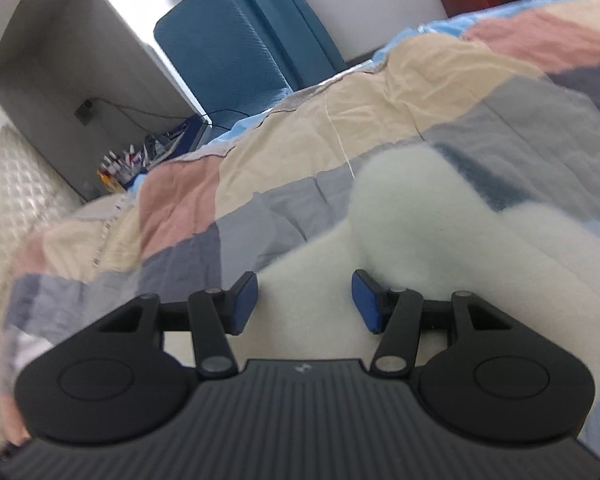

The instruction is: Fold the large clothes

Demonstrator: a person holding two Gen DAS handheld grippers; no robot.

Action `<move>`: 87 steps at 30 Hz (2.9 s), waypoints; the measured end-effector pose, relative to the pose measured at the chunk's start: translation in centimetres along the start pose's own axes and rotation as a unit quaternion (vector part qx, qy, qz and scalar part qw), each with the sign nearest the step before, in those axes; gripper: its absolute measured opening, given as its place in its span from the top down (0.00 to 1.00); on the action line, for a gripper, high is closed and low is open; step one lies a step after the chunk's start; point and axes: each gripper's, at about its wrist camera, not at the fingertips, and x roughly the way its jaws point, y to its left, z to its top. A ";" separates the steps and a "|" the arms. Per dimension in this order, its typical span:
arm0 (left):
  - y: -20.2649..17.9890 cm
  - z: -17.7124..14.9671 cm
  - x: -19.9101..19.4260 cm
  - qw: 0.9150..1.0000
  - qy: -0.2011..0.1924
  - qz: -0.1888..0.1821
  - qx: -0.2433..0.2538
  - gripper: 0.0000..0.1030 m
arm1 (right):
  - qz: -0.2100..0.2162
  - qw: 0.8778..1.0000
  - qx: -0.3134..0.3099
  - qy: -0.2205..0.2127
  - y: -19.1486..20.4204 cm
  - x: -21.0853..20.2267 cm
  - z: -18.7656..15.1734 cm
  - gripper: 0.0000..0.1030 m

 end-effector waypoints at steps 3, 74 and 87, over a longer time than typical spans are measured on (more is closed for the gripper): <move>-0.2 0.0 0.2 1.000 0.003 0.003 0.012 0.38 | -0.008 1.000 -0.022 -0.006 0.4 0.4 -0.1 0.47; 5.4 -8.7 -3.3 0.930 0.128 -0.106 -0.327 0.21 | 0.029 0.983 -0.156 0.087 5.9 -4.3 -5.6 0.43; 6.9 -9.1 -3.7 0.920 0.042 -0.088 -0.380 0.40 | 0.120 0.983 0.030 0.135 2.5 -6.4 -5.1 0.40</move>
